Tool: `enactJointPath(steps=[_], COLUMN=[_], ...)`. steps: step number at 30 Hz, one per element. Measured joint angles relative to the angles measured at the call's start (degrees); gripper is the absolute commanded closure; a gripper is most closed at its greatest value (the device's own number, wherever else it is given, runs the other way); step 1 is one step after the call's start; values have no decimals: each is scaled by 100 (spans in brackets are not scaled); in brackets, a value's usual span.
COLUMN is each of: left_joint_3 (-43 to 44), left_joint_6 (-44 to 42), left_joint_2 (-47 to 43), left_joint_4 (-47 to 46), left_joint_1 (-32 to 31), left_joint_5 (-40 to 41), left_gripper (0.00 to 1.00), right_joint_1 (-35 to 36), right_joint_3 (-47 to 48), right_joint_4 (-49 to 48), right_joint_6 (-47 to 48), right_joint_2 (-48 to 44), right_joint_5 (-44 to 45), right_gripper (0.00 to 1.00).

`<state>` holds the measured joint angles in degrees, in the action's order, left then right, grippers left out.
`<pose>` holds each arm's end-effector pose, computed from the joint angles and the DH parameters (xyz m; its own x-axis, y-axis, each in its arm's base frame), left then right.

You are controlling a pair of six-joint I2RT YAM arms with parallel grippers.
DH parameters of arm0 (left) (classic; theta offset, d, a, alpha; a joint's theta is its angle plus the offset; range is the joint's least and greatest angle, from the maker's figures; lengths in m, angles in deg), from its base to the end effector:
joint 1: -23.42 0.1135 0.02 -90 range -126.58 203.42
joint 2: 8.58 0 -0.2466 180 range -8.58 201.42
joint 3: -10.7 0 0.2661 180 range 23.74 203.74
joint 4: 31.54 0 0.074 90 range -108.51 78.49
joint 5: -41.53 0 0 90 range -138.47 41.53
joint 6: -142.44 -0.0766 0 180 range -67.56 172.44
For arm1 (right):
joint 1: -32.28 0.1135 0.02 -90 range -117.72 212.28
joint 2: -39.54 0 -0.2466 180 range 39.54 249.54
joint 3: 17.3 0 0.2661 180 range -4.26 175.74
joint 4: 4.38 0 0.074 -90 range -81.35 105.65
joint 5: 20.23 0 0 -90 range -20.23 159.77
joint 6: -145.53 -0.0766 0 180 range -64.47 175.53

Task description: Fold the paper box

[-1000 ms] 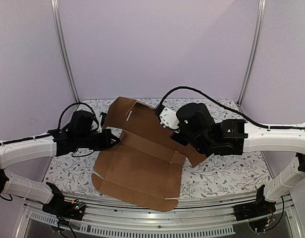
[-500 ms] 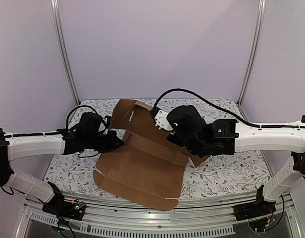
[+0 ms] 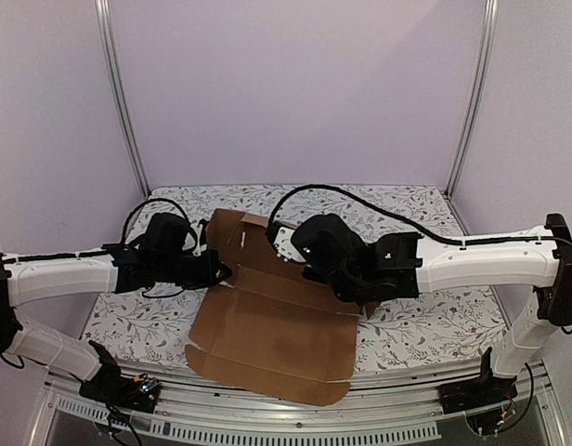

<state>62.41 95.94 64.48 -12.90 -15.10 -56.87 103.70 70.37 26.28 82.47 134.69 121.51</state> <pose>0.2362 -0.2023 0.1563 -0.8491 -0.1945 -0.4911 0.1643 0.7864 -0.5955 0.1849 0.3614 0.2495 0.0013 -0.8765 -0.4815 -0.4370 0.4325 -0.7886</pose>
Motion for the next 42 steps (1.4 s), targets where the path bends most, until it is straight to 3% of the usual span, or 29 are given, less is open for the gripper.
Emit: enactJointPath(steps=[10,20,29,37,42], left_joint_3=[-4,68,240,197,-210], left_joint_6=[-723,-960,-938,-942,-935], left_joint_2=[-929,-2149,-3099,-3029,-2785], left_joint_4=[992,1923,2387,2234,1853], left_joint_1=[-2,-4,-4,-4,87], left_joint_5=[-295,-291,654,1475,1528], left_gripper=[100,94,97,100,100], right_joint_1=[22,48,98,181,291], right_joint_3=[0,-92,-664,-1150,-1434], right_joint_4=[7,20,-564,-1255,-1633], right_joint_6=[511,920,1521,2168,2527], right_joint_2=[238,317,131,-114,-411], right_joint_5=[0,-2,20,22,11], right_gripper=[100,100,100,100,100])
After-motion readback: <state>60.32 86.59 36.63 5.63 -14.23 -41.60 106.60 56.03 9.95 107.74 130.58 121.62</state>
